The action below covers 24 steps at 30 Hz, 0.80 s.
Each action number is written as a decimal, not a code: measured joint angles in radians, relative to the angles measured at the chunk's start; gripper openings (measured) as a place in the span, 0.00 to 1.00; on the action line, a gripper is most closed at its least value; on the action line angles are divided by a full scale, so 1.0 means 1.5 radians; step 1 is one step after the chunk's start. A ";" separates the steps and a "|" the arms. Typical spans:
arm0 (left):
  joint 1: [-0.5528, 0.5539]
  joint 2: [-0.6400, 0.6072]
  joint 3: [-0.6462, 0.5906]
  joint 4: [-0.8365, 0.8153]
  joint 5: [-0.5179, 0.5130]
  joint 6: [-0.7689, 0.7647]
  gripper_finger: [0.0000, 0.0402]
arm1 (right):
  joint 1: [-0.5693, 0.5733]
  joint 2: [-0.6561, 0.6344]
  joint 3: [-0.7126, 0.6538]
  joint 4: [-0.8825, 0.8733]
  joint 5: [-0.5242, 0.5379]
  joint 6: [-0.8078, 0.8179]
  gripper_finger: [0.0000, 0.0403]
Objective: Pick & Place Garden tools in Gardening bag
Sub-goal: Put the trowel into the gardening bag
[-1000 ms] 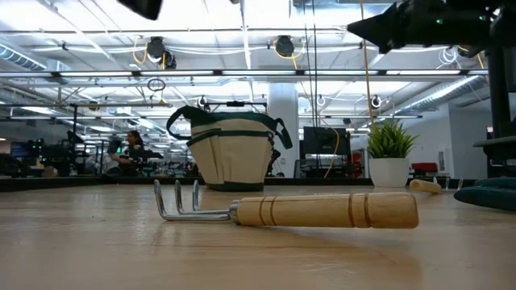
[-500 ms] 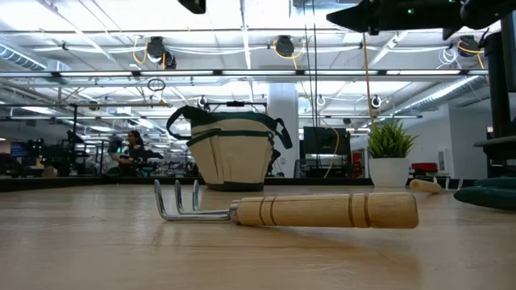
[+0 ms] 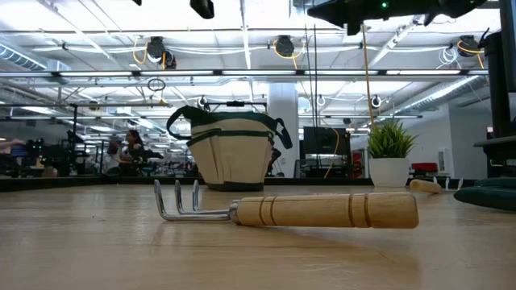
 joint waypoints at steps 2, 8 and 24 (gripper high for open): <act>0.014 0.000 0.000 0.012 0.011 -0.014 0.17 | 0.012 0.012 0.013 0.001 0.019 -0.033 0.09; 0.044 0.000 0.000 0.012 0.031 -0.058 0.17 | 0.048 0.043 0.037 0.000 0.065 -0.131 0.16; 0.055 0.000 0.000 0.010 0.002 -0.164 0.17 | 0.111 0.134 0.054 0.154 0.066 -0.271 0.39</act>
